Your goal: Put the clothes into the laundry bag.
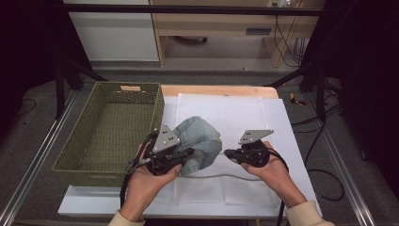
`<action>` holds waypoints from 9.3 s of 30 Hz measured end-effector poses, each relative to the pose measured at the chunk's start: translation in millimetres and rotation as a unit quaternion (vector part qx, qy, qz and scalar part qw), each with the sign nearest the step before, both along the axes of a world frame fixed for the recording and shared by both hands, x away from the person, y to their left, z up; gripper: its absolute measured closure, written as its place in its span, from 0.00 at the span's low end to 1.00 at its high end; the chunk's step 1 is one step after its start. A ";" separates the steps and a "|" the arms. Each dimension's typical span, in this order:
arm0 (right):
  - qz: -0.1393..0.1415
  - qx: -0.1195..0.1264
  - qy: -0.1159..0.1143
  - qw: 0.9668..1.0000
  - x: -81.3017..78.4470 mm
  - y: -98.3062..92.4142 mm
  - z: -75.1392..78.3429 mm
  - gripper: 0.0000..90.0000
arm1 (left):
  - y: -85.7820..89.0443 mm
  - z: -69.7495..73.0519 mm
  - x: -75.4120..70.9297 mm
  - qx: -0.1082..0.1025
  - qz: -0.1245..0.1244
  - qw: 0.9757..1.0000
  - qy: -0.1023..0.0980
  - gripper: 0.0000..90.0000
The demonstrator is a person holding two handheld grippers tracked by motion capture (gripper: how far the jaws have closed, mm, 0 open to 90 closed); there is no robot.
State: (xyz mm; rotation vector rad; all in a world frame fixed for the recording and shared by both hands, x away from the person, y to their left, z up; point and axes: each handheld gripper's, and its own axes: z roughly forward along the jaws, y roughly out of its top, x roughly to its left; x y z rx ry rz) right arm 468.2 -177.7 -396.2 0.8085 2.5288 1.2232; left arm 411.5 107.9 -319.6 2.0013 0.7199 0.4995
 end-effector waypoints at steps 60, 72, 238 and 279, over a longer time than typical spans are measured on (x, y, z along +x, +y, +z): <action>-0.016 0.021 0.005 1.000 18.6 -17.8 14.7 0.99 | -61.6 -20.7 -47.7 -0.006 -0.135 0.991 0.010 0.71; -0.019 0.015 0.002 1.000 21.6 -20.7 16.2 0.99 | -73.9 -37.2 -38.3 0.001 -0.131 0.991 0.008 0.71; -0.014 0.067 -0.015 0.998 -32.5 -0.6 -10.6 0.99 | -14.8 -109.2 -26.5 -0.057 0.022 0.998 -0.001 0.56; -0.015 0.051 -0.001 0.999 -30.7 -0.4 -25.1 0.99 | -71.2 -150.7 13.3 0.026 -0.011 0.996 0.081 1.00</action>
